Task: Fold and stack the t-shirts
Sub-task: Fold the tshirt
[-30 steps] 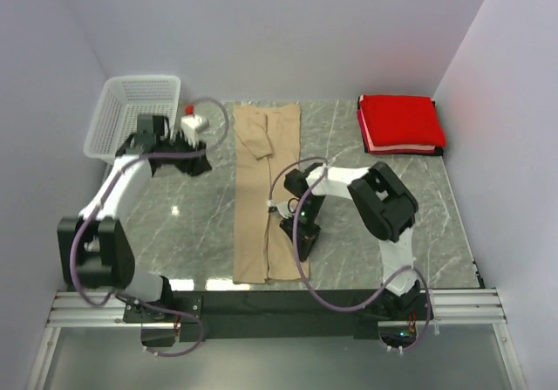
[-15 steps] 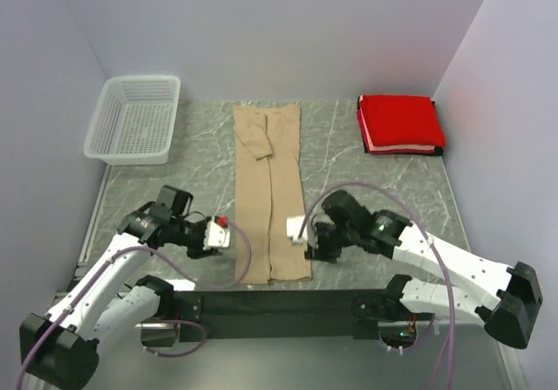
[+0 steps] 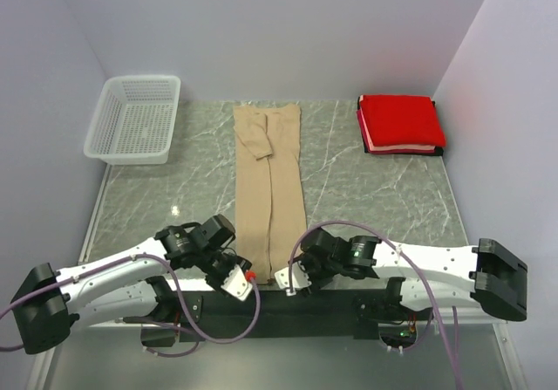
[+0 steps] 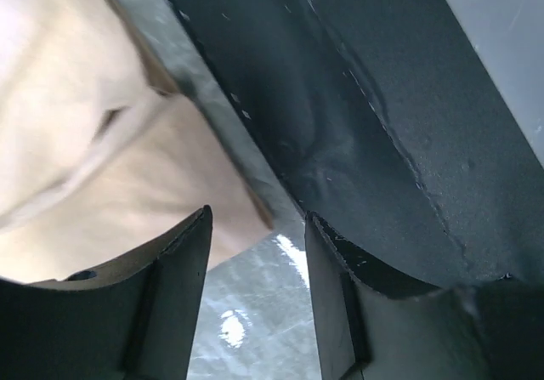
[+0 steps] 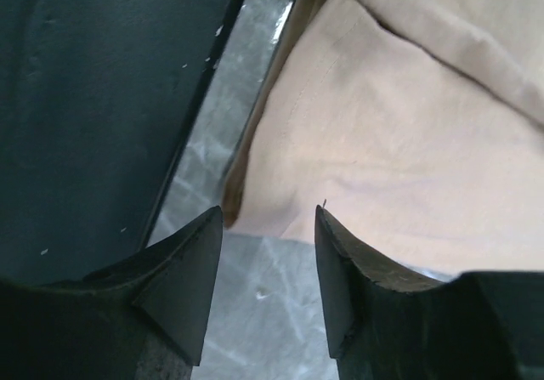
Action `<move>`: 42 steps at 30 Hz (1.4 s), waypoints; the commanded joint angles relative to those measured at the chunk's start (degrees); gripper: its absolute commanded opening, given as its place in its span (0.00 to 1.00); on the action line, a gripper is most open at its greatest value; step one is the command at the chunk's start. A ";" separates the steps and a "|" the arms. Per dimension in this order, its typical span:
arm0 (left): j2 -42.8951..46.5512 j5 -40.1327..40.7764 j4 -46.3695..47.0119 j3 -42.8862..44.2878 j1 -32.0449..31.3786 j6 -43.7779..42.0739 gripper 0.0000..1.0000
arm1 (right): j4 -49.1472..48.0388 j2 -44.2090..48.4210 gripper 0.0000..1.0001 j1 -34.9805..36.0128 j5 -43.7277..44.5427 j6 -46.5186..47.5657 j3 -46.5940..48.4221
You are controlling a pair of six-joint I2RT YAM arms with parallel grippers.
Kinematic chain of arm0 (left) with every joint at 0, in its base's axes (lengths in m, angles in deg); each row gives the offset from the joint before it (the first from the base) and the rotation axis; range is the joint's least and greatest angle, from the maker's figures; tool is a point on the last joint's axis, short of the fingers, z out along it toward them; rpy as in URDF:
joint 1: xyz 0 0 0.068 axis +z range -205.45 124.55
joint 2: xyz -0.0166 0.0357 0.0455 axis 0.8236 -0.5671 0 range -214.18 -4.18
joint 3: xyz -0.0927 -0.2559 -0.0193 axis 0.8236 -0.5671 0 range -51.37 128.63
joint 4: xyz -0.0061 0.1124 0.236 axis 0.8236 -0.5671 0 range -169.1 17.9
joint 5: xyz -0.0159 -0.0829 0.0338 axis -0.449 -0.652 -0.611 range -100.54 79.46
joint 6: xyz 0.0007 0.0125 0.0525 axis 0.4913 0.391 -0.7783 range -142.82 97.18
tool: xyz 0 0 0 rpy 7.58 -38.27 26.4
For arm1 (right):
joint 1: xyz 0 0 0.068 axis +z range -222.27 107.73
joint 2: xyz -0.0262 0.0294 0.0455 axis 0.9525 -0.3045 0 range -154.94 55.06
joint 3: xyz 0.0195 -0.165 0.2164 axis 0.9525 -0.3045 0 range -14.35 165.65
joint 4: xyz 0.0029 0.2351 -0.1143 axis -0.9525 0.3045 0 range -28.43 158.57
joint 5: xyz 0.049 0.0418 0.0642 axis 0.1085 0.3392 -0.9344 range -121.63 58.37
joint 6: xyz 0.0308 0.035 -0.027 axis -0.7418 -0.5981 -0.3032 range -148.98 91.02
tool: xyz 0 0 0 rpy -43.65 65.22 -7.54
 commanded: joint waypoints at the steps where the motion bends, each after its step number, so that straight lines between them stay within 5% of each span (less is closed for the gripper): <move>1: -1.24 3.53 3.85 -1.56 -2.13 1.07 0.53 | -4.91 -2.49 0.53 0.79 2.57 2.23 -0.66; 10: -5.38 7.75 8.25 -2.88 -3.10 1.33 0.52 | -4.47 -4.96 0.41 0.70 2.75 4.08 -1.54; 17: -9.15 11.71 10.18 -4.90 -3.37 0.28 0.46 | -2.63 -3.12 0.51 0.87 1.43 5.31 -1.89; 31: -9.68 10.92 11.59 -5.16 -3.37 2.74 0.38 | 0.72 1.91 0.56 1.14 0.55 5.49 -3.56; 37: -10.47 10.57 11.07 -4.90 -3.37 2.65 0.34 | -3.50 -6.44 0.45 1.40 2.75 3.82 -1.98; 42: -10.65 10.48 10.19 -4.46 -3.37 2.13 0.15 | -6.04 -8.66 0.12 1.75 5.38 2.06 -2.94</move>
